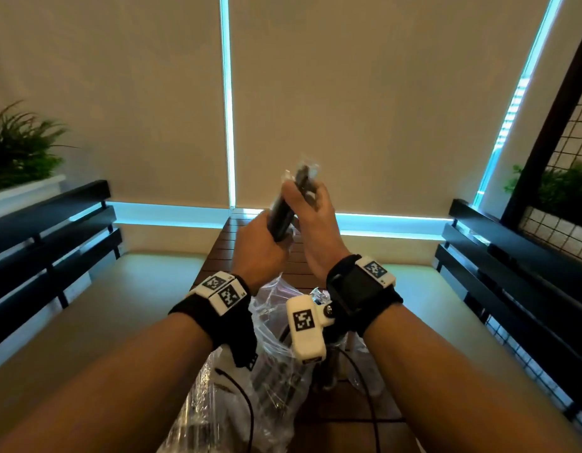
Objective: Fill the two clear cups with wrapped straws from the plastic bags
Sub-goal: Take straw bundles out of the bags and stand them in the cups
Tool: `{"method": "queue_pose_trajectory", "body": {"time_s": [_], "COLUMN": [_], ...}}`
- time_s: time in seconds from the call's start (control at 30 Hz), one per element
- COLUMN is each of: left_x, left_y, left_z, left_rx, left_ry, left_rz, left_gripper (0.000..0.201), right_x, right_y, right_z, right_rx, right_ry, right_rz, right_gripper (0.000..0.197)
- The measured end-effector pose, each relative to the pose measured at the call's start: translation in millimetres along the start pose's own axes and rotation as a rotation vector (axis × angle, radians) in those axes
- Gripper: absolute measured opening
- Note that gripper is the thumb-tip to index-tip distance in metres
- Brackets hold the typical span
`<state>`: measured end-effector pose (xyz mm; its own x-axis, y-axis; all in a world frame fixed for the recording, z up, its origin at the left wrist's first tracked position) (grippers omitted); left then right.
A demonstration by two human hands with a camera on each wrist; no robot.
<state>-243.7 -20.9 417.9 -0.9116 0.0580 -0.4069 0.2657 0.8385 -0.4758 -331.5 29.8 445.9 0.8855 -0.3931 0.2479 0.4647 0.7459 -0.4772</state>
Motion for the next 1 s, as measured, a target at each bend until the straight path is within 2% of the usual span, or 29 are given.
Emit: {"method": "queue_pose_trajectory", "body": {"time_s": [0.1,0.17,0.23,0.3,0.43,0.5,0.57,0.7,0.77,0.9,0.97,1.0], "left_x": [-17,-29,-30,-23,-1,11,22,30,31,36,34,32], "left_y": [-18,-31,-30,-21,-4,4,12,18,18,29,27,26], "left_z": [-4,-12,-24,-34,-38,-37,-38,-39,-36,-23,-12,-6], "left_rx": [-0.134,-0.21,-0.248,-0.23,-0.04,-0.001,0.056,0.097,0.131,0.138,0.128,0.144], "left_ry": [0.11,0.347,0.575,0.704,0.524,0.419,0.313,0.231,0.199,0.069,0.03,-0.015], "left_rz": [-0.16,-0.201,-0.144,-0.049,0.102,0.156,0.183,0.096,0.036,0.082,0.084,0.103], "left_gripper": [0.015,0.016,0.014,0.014,0.023,0.027,0.026,0.03,0.036,0.028,0.025,0.022], "right_x": [-21,-35,-39,-38,-30,-23,-22,-35,-46,-52,-59,-64], "right_y": [14,28,40,44,40,38,38,43,45,49,43,39], "right_z": [-20,-43,-66,-80,-67,-52,-49,-59,-68,-54,-37,-28], "right_rx": [0.127,0.263,0.409,0.522,0.58,0.586,0.564,0.614,0.644,0.595,0.478,0.36], "right_ry": [0.057,0.018,-0.063,-0.199,-0.462,-0.532,-0.581,-0.536,-0.541,-0.493,-0.284,-0.203], "right_rz": [-0.043,-0.065,-0.045,-0.034,0.122,0.155,0.127,0.05,0.024,0.041,-0.015,-0.066], "right_gripper": [0.052,0.059,0.068,0.075,0.08,0.064,0.048,0.048,0.059,0.074,0.075,0.069]}}
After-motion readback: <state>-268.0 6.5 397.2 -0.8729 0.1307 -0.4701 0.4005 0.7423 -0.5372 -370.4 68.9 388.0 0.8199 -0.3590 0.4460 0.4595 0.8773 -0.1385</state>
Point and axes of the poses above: each hand's wrist, its own y-axis away from the middle knuckle, its own x-axis out of the palm, z = x × y, the point moved 2 cm from there along -y, towards the middle knuckle, and after that the axes turned 6 degrees about -x, right-handed, at the moved point
